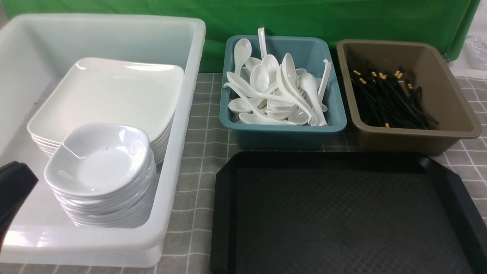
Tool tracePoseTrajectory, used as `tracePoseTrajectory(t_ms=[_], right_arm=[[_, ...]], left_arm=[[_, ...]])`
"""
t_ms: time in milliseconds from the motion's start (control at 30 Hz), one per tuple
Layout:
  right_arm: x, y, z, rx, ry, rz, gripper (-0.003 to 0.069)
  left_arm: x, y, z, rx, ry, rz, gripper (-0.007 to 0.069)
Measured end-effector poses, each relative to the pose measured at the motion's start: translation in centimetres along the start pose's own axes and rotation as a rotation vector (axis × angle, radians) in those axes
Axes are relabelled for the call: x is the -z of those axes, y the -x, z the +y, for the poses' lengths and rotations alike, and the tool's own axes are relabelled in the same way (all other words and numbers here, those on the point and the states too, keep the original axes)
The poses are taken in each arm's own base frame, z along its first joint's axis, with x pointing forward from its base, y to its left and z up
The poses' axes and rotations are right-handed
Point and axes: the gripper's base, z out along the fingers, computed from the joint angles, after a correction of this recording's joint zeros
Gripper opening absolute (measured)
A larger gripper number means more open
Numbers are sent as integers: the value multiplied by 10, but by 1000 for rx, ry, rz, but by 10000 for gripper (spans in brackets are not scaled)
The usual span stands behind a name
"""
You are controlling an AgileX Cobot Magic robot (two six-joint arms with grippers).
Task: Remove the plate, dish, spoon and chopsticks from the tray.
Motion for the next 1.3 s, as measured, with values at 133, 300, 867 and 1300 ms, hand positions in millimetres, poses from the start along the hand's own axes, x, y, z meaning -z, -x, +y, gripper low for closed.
tracePoseTrajectory(t_ms=[133,300,867,1300], right_arm=[[0,0,0,1,0,-1,125],[0,0,0,1,0,-1,141],[0,0,0,1,1,-4,172],[0,0,0,1,1,-4,199]], left_arm=[[0,0,1,-65,6,1,2],[0,0,2,-185,18,2,2],[6,-23,13,-229,102,-19,2],[20,-85,43,-220,413,95,2]])
